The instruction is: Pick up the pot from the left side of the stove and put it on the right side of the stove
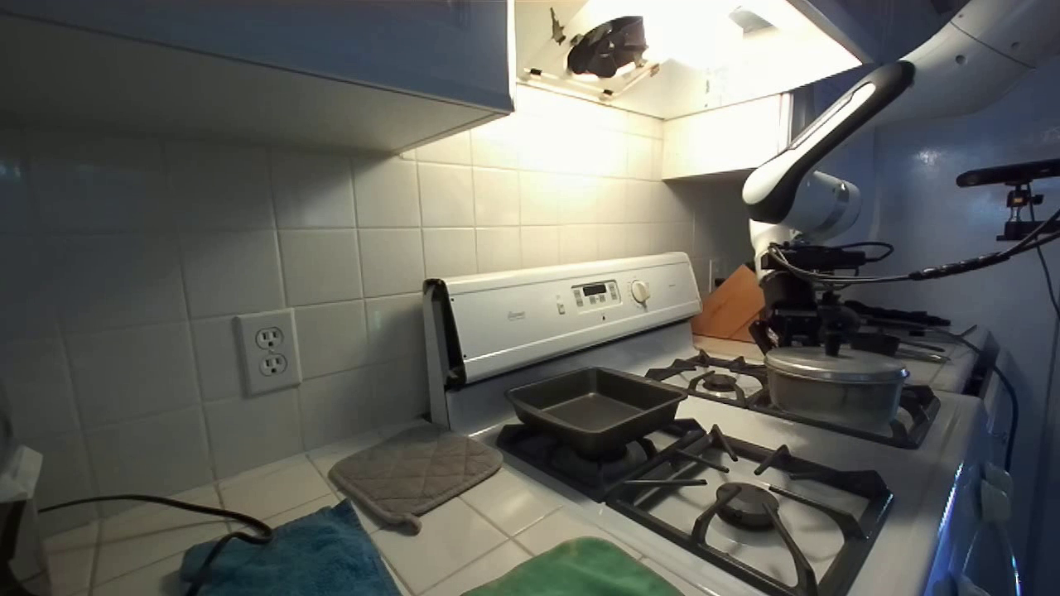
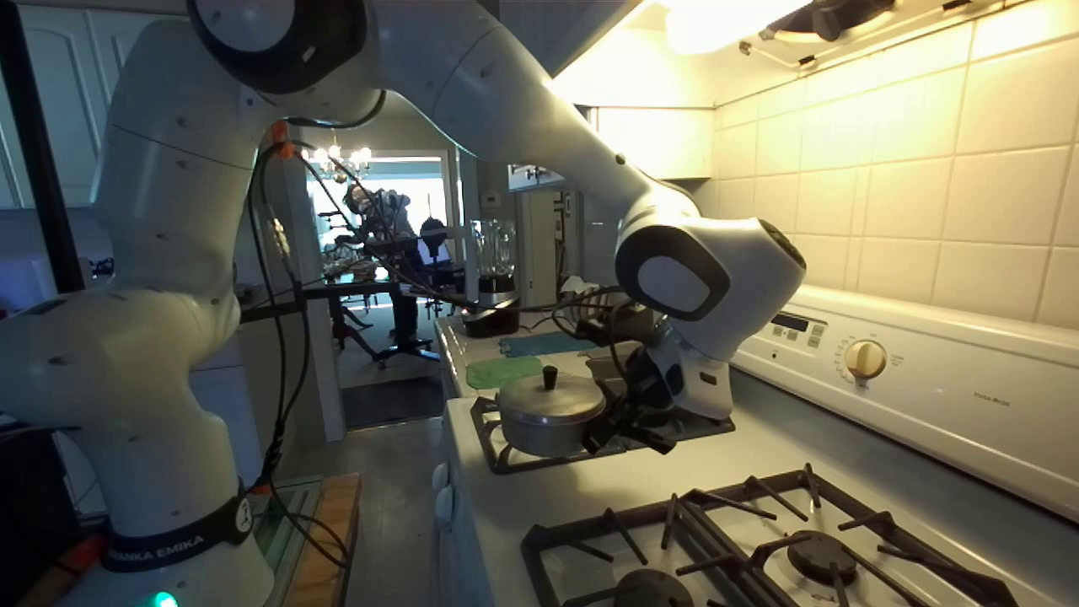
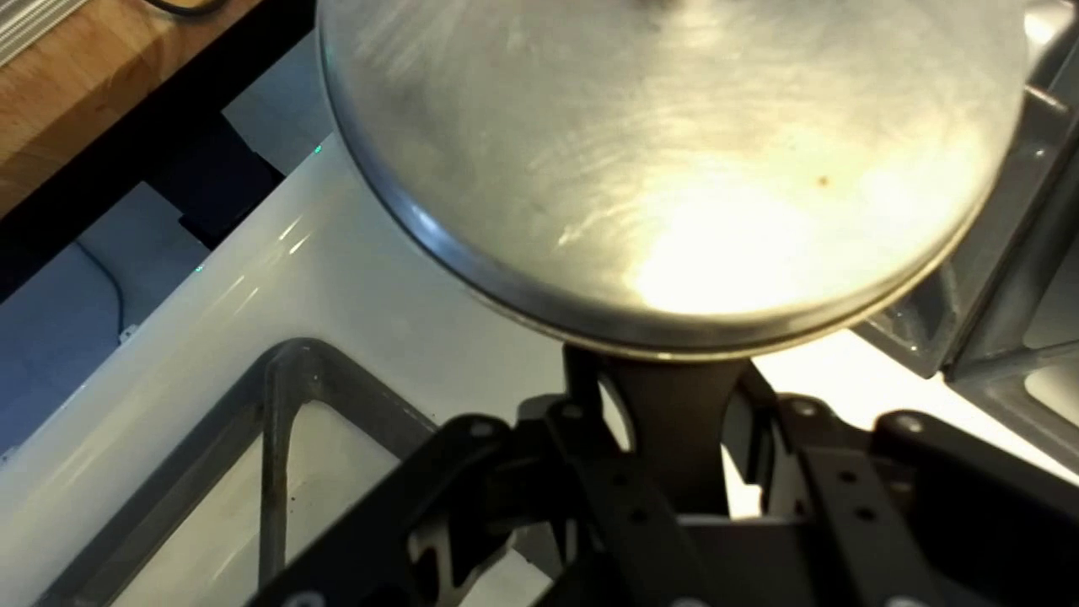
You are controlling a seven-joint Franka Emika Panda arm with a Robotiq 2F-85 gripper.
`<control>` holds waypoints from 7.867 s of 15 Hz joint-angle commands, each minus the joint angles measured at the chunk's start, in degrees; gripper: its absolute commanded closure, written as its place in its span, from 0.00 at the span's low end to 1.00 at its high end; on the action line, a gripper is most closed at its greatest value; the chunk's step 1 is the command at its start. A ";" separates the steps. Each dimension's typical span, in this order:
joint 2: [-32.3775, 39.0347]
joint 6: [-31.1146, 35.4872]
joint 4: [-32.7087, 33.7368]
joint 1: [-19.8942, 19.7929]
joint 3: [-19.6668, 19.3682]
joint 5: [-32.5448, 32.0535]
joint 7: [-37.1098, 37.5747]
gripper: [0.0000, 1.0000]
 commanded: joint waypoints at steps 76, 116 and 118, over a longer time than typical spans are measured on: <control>9.60 10.00 9.44 -14.77 -7.75 0.80 -1.34 0.76; -35.48 29.52 -29.36 -4.55 -3.90 -29.02 -20.89 0.00; -39.18 29.79 -31.87 -4.70 -3.83 -29.31 -23.52 0.00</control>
